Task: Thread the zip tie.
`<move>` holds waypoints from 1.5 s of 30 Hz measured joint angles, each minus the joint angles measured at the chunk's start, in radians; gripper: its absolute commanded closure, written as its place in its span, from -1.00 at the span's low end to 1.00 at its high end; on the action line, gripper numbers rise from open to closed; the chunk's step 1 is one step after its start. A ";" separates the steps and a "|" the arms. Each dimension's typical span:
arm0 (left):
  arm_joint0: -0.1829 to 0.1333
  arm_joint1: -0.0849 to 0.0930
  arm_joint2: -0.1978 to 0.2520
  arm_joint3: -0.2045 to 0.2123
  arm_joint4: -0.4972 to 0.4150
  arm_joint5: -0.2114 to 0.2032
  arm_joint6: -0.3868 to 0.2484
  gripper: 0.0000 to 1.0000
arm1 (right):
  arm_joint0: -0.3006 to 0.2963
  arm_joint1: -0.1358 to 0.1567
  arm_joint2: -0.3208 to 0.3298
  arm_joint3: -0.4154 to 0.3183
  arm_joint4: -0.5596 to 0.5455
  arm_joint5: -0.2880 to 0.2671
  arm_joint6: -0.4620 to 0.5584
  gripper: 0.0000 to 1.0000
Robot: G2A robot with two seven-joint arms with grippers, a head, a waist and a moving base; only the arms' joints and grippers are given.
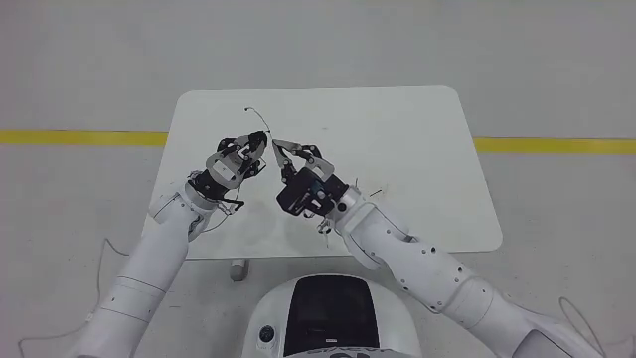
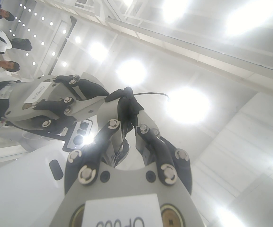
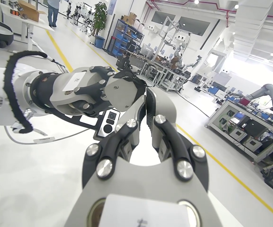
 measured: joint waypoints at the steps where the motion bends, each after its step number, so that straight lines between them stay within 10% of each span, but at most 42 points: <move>1: 0.000 0.000 0.000 0.000 0.000 0.000 0.000 1.00 | 0.000 0.001 -0.001 -0.001 0.000 0.002 0.000 1.00; 45: 0.000 0.000 0.000 0.000 0.000 0.000 0.000 1.00 | -0.051 0.054 0.031 -0.039 0.000 0.010 0.013 1.00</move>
